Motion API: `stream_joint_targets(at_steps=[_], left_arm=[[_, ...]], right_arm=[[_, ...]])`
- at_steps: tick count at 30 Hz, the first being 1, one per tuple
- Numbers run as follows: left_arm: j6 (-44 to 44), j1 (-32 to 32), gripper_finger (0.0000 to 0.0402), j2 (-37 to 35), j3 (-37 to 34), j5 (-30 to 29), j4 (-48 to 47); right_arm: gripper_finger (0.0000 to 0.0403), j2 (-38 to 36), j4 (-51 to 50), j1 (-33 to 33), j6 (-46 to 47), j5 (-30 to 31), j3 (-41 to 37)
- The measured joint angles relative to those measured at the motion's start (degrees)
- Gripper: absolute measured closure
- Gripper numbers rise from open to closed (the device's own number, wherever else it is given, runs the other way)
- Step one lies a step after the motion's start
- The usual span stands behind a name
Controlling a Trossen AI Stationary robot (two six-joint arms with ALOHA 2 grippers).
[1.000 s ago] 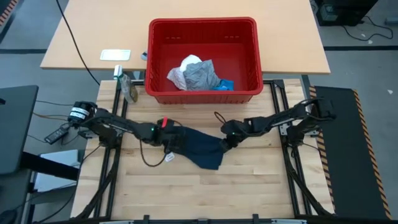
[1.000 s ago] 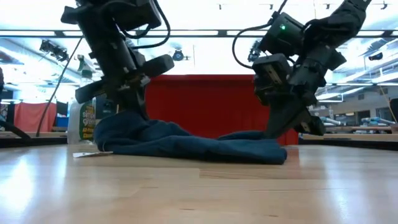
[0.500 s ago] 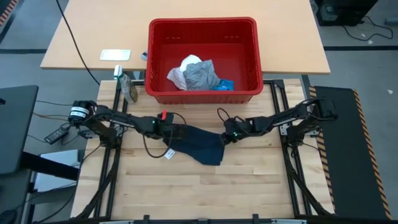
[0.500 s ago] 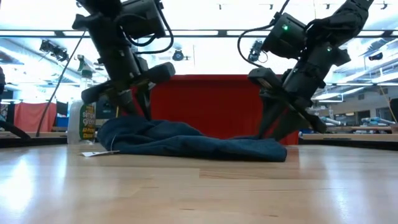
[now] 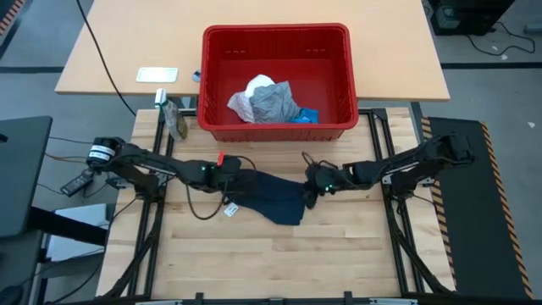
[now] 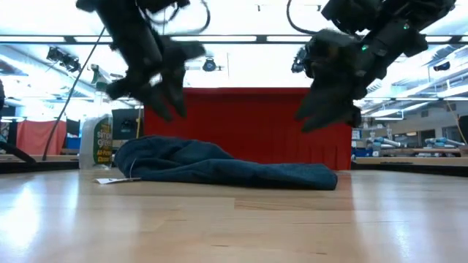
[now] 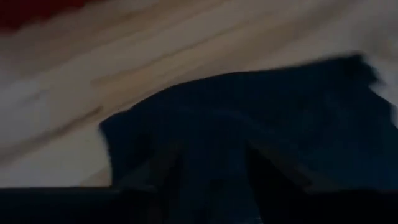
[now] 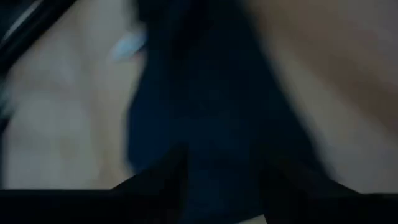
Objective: Fold laundry
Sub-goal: Fold the dark blue shorts
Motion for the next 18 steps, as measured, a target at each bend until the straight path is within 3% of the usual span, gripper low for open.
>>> stream_joint_targets(at_steps=[2, 5, 7, 14, 18], left_arm=[[7.6, -1.3, 0.0239, -1.0, 0.6, 1.1, 2.1], [16.6, -2.4, 0.0247, -1.4, 0.5, 8.6, 5.9], [18.9, -2.9, 0.025, -0.7, 0.5, 11.8, 6.9], [28.3, -3.9, 0.026, 6.1, 0.5, 12.6, 12.0], [27.9, -1.2, 0.026, 10.2, 0.4, 8.8, 10.4]], right_arm=[[0.025, 2.0, 2.1, 0.6, -4.0, -6.3, 0.0], [0.0274, 6.3, 5.0, 1.2, -7.4, -10.2, 0.0], [0.0288, 9.0, 7.6, 1.3, -8.3, -10.4, 0.0], [0.032, 15.4, 13.6, 1.2, -8.6, -6.8, 0.0], [0.0322, 17.6, 13.5, 1.9, -6.8, -5.4, 0.0]])
